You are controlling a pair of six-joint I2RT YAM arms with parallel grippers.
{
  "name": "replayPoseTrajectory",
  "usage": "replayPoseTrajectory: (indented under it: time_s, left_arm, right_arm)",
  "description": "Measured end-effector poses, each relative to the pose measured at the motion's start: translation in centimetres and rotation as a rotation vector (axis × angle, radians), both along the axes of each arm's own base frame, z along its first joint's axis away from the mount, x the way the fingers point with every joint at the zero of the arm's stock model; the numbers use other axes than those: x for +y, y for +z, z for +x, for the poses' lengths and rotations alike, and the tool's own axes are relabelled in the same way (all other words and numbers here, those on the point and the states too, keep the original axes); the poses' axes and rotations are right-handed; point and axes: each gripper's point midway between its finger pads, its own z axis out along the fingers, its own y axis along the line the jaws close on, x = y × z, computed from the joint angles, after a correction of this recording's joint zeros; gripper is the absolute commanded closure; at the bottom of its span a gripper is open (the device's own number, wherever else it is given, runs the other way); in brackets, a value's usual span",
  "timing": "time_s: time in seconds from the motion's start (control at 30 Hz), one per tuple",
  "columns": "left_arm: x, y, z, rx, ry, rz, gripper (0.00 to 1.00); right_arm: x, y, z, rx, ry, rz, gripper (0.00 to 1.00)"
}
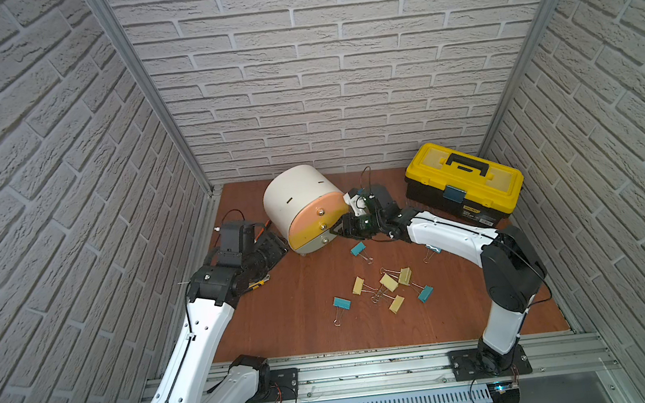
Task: Put the binder clips in the drawer according to color
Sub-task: Open the drawer in the storage box.
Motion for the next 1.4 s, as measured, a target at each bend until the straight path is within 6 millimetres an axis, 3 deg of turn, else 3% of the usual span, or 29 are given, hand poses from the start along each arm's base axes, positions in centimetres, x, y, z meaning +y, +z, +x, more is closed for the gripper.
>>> replayPoseTrajectory:
  time_s: [0.13, 0.4, 0.67, 1.4]
  left_arm:
    - [0.1, -0.1, -0.5, -0.006, 0.004, -0.005, 0.30]
    - [0.5, 0.5, -1.6, -0.025, 0.014, -0.014, 0.30]
    - [0.8, 0.3, -2.3, -0.013, 0.020, -0.011, 0.30]
    - [0.9, -0.2, -2.7, 0.011, 0.020, -0.004, 0.30]
  right_arm:
    - [0.1, -0.5, 0.2, 0.016, -0.037, 0.045, 0.57]
    - [1.2, 0.4, 2.0, 0.003, -0.096, 0.166, 0.53]
    - [1.8, -0.5, 2.9, 0.026, -0.124, 0.206, 0.51]
    - [2.5, -2.0, 4.5, 0.044, -0.196, 0.257, 0.58]
